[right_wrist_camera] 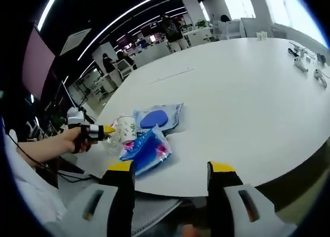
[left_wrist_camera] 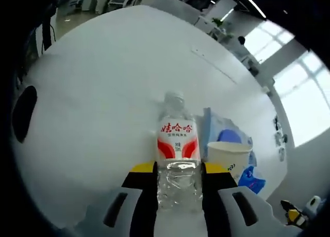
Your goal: Arrange the tabletop items into an orderly group along one side of the table until the central work area is clear of visible clutter.
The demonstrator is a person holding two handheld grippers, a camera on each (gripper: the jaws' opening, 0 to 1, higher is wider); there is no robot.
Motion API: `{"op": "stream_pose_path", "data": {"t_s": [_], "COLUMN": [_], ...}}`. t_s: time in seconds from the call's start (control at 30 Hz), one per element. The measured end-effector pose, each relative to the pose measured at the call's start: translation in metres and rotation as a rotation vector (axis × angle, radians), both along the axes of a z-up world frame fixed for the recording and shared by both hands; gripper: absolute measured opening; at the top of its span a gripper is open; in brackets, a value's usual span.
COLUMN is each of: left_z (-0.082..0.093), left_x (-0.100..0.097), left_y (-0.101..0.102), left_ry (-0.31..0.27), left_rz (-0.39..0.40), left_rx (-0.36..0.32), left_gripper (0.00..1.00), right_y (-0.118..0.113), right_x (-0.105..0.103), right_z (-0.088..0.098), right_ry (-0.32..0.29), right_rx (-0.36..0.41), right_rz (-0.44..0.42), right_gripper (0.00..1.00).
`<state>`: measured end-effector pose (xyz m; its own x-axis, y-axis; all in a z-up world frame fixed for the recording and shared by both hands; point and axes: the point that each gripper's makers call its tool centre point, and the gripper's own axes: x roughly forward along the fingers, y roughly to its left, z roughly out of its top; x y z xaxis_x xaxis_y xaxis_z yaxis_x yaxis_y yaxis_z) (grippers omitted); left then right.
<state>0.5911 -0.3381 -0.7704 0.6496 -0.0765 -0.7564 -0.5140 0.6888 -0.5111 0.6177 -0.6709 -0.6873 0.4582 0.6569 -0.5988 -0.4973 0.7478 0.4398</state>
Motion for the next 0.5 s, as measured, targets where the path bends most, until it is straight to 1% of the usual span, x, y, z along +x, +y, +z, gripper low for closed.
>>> {"op": "stream_pose_path", "data": {"t_s": [0.03,0.1,0.17,0.2,0.27,0.3,0.33,0.4,0.43,0.5], "left_z": [0.001,0.002,0.003,0.004,0.004,0.004,0.005,0.007,0.007,0.007], "left_x": [0.000,-0.002,-0.003,-0.003,-0.003,-0.003,-0.003,-0.002,-0.003,-0.003], "left_y": [0.000,0.000,0.000,0.002,0.003,0.003,0.003,0.004,0.003,0.004], "left_ry": [-0.005,-0.009,-0.018,-0.023,-0.021,-0.019,-0.018,-0.022,-0.020,-0.025], "left_rz": [0.011,0.014,0.030,0.045,0.042,0.037,0.035,0.030,0.020,0.026], "left_rx": [-0.017,-0.019,-0.035,-0.048,-0.049,-0.040,-0.037,-0.025,-0.018,-0.023], "left_gripper": [0.27,0.27,0.27,0.27,0.27,0.27,0.27,0.27,0.28,0.28], "right_y": [0.000,0.001,0.004,0.009,0.019,0.028,0.034,0.053,0.067,0.092], "right_x": [0.003,0.006,0.008,0.009,0.011,0.013,0.014,0.020,0.026,0.033], "right_z": [0.002,0.005,0.007,0.011,0.019,0.024,0.028,0.041,0.051,0.067], "right_ry": [0.004,0.001,0.003,0.005,0.000,-0.005,-0.009,-0.043,-0.059,-0.076], "right_rx": [0.023,0.039,0.056,0.078,0.116,0.135,0.139,0.150,0.173,0.223], "right_rz": [-0.018,-0.030,-0.038,-0.040,-0.029,-0.016,-0.003,0.044,0.070,0.122], "right_gripper": [0.53,0.53,0.52,0.52,0.52,0.52,0.52,0.52,0.52,0.52]}}
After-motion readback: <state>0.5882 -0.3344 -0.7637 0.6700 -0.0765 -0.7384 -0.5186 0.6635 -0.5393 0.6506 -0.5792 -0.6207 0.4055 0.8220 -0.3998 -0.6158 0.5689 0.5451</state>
